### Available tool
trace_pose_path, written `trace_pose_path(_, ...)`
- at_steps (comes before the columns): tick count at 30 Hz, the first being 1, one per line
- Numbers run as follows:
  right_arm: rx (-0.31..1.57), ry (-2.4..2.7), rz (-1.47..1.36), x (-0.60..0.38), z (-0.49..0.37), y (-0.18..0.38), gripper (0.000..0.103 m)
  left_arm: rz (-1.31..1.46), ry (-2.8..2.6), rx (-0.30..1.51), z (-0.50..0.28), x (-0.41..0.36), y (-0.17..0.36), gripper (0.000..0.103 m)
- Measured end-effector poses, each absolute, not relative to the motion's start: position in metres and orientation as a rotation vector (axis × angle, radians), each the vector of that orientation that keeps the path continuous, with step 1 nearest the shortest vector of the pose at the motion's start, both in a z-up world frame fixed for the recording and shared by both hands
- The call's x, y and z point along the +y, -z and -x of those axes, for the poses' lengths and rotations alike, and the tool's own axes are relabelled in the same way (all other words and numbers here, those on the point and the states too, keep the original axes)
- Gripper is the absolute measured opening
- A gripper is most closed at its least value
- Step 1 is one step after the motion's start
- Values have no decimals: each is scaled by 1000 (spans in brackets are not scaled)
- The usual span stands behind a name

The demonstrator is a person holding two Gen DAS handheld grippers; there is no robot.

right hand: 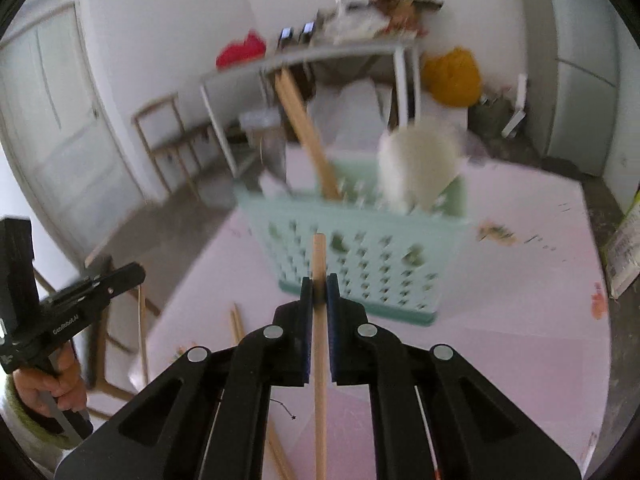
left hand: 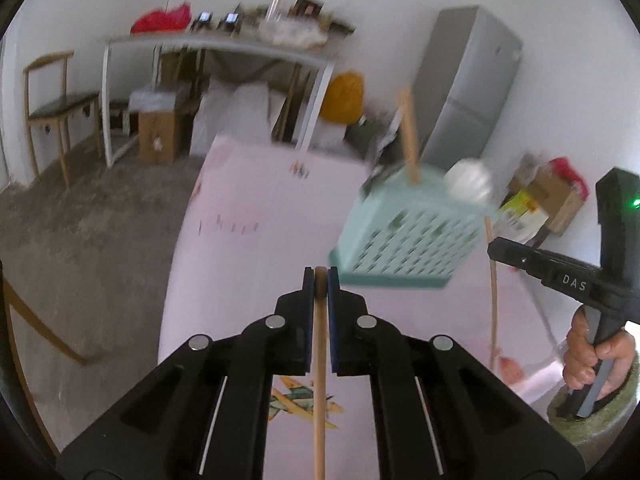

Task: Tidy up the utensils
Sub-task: 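Lift both chopsticks up toward the green holder with both grippers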

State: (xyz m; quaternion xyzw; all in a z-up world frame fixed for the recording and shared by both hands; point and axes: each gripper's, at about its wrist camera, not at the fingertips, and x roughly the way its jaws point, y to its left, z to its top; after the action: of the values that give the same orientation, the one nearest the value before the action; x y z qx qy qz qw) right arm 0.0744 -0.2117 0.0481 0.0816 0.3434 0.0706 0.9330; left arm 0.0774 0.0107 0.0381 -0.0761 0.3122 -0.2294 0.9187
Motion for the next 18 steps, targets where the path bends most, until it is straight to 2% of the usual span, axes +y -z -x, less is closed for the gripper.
trace_pose_path(9,532,-118,-255,-239,-25,-94,7,182,571,430,-39,15,-122,5)
trace_pose_path(18,468,-111,-285,-250,-28,-108,7,190,670,204,-59,-21,-205,5)
